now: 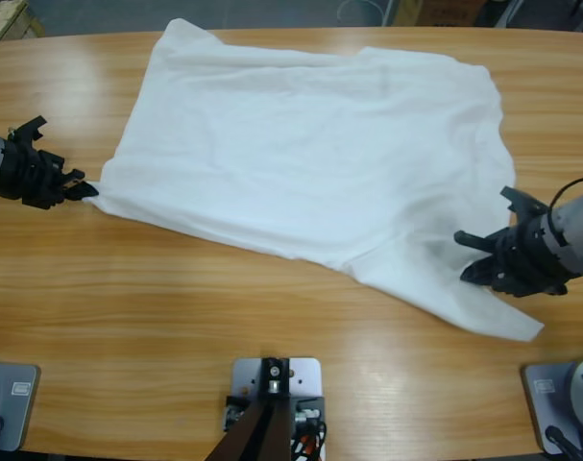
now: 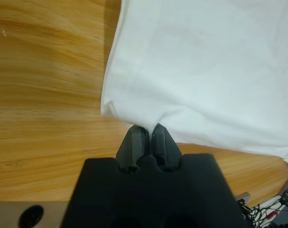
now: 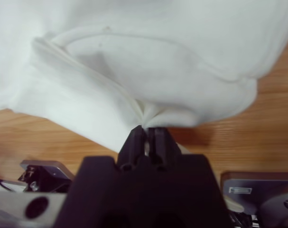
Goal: Fold clothes
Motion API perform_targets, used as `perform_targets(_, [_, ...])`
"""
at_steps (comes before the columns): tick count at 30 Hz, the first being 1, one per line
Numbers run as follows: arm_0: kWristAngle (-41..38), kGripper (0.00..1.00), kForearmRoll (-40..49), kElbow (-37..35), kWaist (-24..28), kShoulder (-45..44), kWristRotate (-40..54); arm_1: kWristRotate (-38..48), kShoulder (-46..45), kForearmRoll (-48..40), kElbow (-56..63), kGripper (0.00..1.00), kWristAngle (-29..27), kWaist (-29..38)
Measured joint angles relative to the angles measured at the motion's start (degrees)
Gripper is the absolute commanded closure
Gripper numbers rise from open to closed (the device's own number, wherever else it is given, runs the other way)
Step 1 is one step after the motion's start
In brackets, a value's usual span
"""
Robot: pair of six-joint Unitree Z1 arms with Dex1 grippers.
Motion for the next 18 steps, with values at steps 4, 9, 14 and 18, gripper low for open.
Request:
perform_targets(4, [0.0,1.0,0.0,0.0,0.0,0.2,0.0,-0.46,-0.79,0.42,-0.15,1.0,-0.1,-0.75])
perform_targets(9, [0.0,1.0,0.0,0.0,0.17,0.19,0.0,-3.08,-3.02,2.08,-0.94,1.0,-0.14,-5.39])
perform_targets(14, [0.0,1.0,0.0,0.0,0.85,0.19,0.0,-7.61,-6.69,4.19,-3.44,1.0,-0.57,-10.31])
perform_targets(18, [0.0,1.0,0.0,-0.01,1.23,0.19,0.0,-10.5,-7.89,5.35,-6.55,1.0,-0.64,-11.96])
